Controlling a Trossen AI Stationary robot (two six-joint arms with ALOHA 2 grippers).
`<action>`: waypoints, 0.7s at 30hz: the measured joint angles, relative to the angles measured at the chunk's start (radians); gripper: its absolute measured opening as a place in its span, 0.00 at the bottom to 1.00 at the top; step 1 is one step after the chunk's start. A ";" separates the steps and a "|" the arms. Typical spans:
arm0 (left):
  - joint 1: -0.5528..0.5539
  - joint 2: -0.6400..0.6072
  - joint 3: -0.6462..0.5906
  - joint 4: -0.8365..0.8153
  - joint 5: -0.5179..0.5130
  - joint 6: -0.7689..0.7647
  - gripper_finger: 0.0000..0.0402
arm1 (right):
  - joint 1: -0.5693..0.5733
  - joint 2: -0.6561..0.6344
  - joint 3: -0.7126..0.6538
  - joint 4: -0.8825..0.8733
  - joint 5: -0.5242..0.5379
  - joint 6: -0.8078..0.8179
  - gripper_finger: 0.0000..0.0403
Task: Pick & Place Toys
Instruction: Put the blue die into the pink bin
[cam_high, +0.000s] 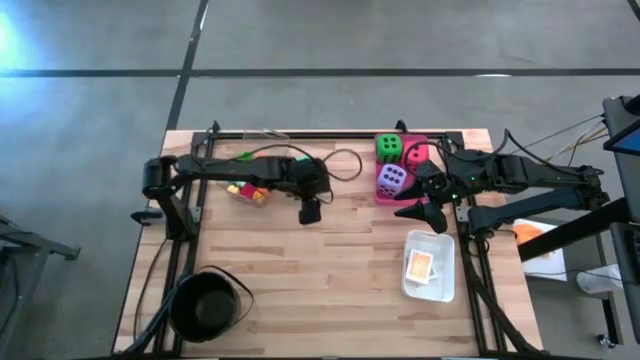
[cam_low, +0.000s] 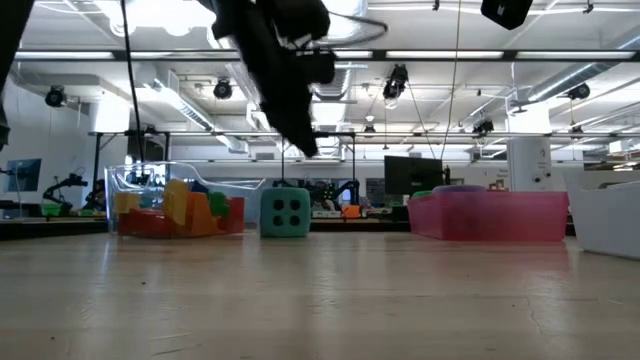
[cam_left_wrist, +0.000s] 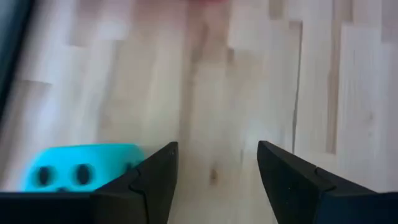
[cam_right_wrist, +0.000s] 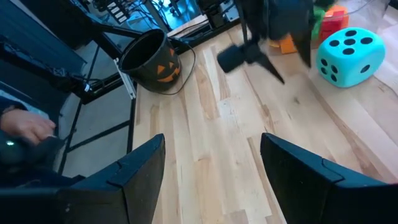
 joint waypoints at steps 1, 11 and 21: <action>-0.005 -0.013 0.006 -0.002 -0.007 -0.002 0.55 | 0.000 0.000 0.000 0.000 0.000 0.000 0.64; 0.031 -0.020 0.013 0.029 -0.209 -0.051 0.56 | 0.000 0.000 0.000 0.002 0.000 -0.003 0.64; 0.038 0.060 -0.034 0.048 -0.425 0.041 0.92 | 0.001 0.000 0.000 0.007 -0.002 0.005 0.64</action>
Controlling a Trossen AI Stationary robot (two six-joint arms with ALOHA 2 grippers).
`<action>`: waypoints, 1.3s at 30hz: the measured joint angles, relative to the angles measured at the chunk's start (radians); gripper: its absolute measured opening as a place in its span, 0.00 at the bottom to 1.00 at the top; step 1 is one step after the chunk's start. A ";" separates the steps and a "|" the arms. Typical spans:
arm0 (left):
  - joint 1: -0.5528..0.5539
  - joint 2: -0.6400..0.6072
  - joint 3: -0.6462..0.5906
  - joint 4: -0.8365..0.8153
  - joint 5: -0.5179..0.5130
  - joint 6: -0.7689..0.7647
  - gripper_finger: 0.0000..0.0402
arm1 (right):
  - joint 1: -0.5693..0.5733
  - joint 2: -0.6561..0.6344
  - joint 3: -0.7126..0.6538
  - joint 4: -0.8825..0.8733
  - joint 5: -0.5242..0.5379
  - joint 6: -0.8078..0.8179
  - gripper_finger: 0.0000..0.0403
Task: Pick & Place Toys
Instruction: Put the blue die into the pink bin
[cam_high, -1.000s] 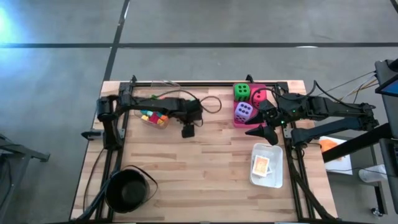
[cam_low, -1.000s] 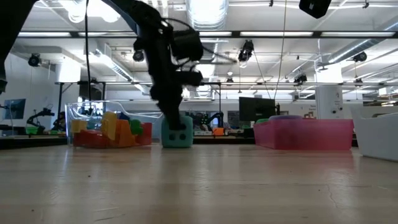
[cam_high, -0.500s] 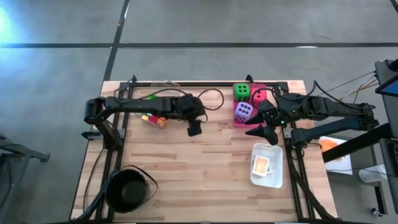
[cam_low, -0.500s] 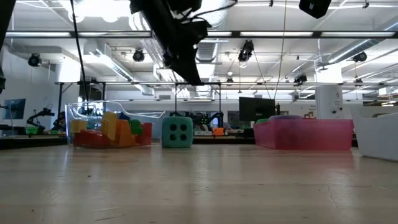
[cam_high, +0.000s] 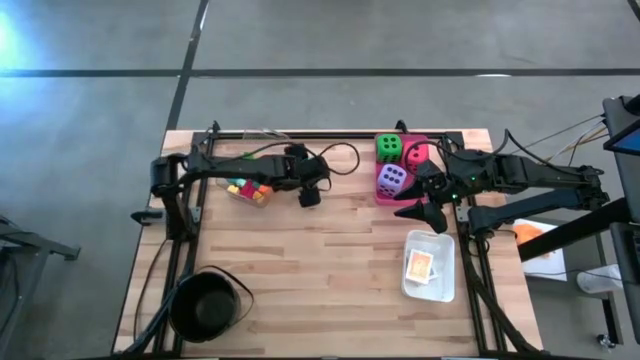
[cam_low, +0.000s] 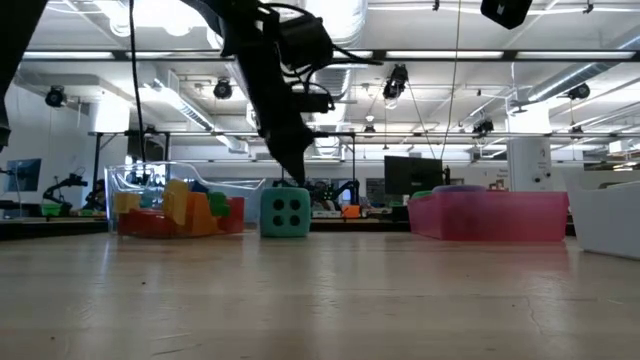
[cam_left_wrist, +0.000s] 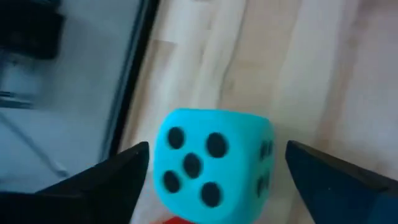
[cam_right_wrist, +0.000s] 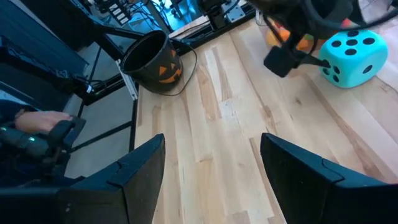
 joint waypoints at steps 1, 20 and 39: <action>0.000 0.005 -0.006 0.003 -0.031 0.015 0.96 | 0.000 0.000 0.000 0.001 0.000 0.002 0.64; 0.004 0.079 -0.049 0.108 -0.092 0.073 0.86 | 0.002 0.001 0.000 0.011 0.000 0.002 0.64; 0.032 0.091 -0.129 0.144 -0.122 0.047 0.75 | 0.002 0.001 0.000 0.016 0.002 0.003 0.64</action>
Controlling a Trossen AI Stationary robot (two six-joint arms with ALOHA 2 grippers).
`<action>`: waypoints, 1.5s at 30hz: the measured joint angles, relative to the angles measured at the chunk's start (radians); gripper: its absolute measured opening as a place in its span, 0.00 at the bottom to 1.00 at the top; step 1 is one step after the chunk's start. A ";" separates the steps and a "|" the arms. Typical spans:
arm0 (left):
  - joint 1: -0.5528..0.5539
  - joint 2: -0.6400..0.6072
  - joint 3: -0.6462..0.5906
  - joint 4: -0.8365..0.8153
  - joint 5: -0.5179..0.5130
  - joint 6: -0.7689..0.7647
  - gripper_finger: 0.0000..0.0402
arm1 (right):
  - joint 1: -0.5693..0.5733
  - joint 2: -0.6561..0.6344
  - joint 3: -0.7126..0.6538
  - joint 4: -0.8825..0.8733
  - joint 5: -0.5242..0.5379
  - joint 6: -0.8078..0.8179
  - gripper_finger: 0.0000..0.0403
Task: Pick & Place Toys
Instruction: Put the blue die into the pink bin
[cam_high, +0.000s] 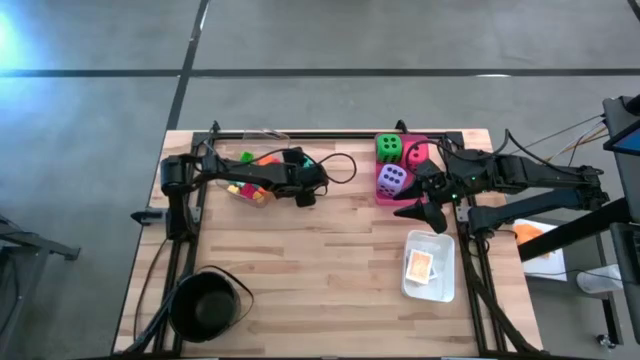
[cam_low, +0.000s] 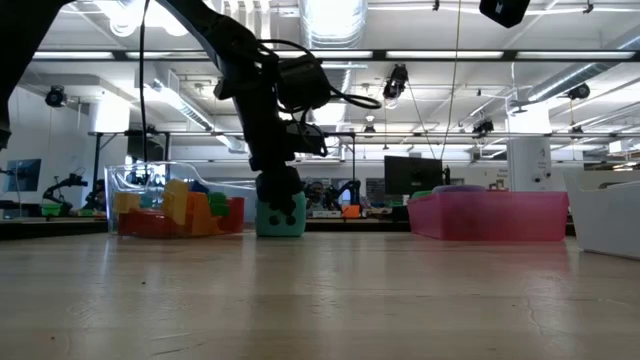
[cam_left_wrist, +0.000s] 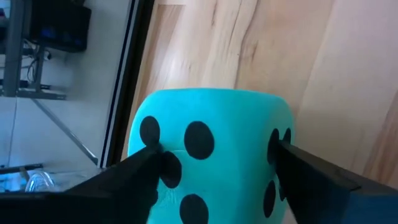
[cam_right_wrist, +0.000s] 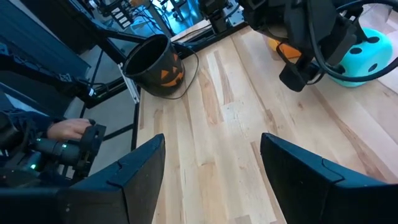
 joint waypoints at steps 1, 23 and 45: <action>0.000 0.000 -0.002 0.001 -0.001 -0.013 0.71 | 0.000 0.000 0.000 0.000 0.000 0.003 0.64; -0.020 -0.004 0.069 -0.096 0.087 -0.120 0.38 | 0.000 0.000 0.000 0.000 0.002 0.016 0.64; -0.024 -0.139 0.161 -0.152 0.470 -0.333 0.21 | -0.002 0.001 0.000 0.036 0.133 -0.193 0.64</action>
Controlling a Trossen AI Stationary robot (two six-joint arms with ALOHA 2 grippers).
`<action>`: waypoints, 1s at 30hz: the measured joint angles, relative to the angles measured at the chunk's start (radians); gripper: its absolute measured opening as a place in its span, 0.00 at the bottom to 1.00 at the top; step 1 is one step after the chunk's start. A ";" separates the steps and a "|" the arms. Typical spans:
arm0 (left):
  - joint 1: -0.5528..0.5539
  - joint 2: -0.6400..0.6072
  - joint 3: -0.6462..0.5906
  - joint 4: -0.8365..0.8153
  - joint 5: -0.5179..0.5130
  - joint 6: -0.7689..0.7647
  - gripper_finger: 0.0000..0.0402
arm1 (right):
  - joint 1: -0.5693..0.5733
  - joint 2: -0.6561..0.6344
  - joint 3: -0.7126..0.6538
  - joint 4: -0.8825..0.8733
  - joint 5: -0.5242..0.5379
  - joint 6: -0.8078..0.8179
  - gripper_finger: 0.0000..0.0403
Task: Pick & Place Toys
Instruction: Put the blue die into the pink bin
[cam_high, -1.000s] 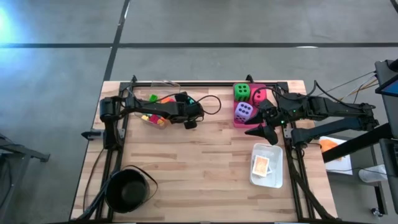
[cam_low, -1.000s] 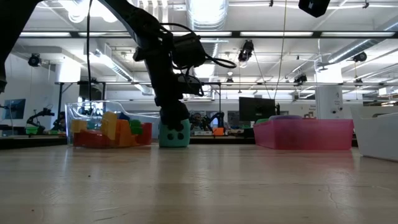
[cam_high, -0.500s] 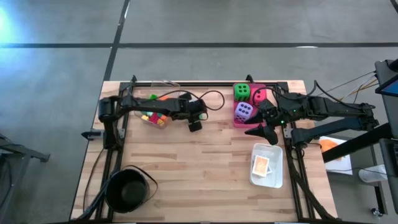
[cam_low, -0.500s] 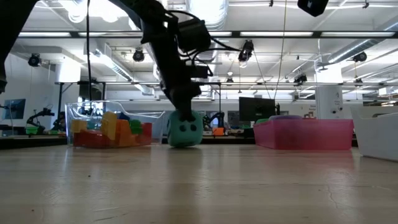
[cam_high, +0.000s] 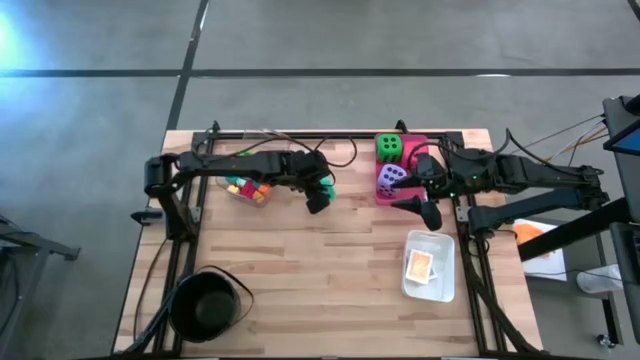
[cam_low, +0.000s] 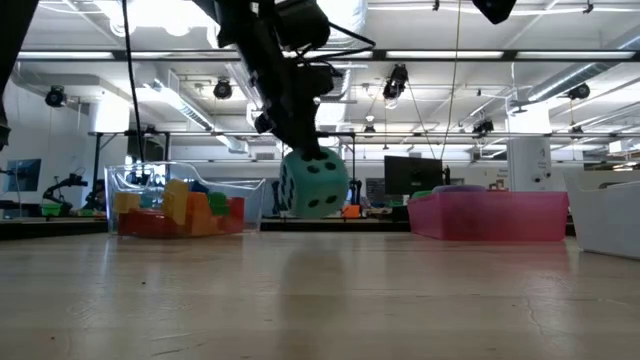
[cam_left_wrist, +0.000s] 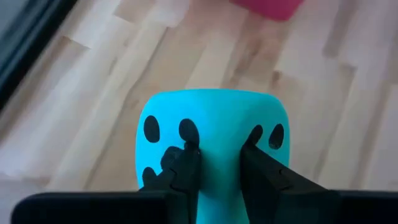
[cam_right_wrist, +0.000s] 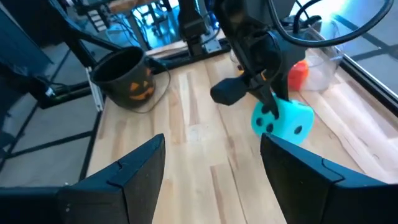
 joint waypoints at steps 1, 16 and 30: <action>0.000 -0.010 0.000 0.000 0.019 -0.018 0.20 | 0.000 0.000 0.000 0.009 0.001 -0.002 0.64; 0.000 -0.168 0.002 0.042 0.179 -0.166 0.10 | 0.000 0.044 0.000 0.066 0.001 -0.049 0.64; 0.000 -0.241 0.003 0.054 0.238 -0.230 0.01 | 0.000 0.143 0.000 0.067 -0.002 -0.045 0.64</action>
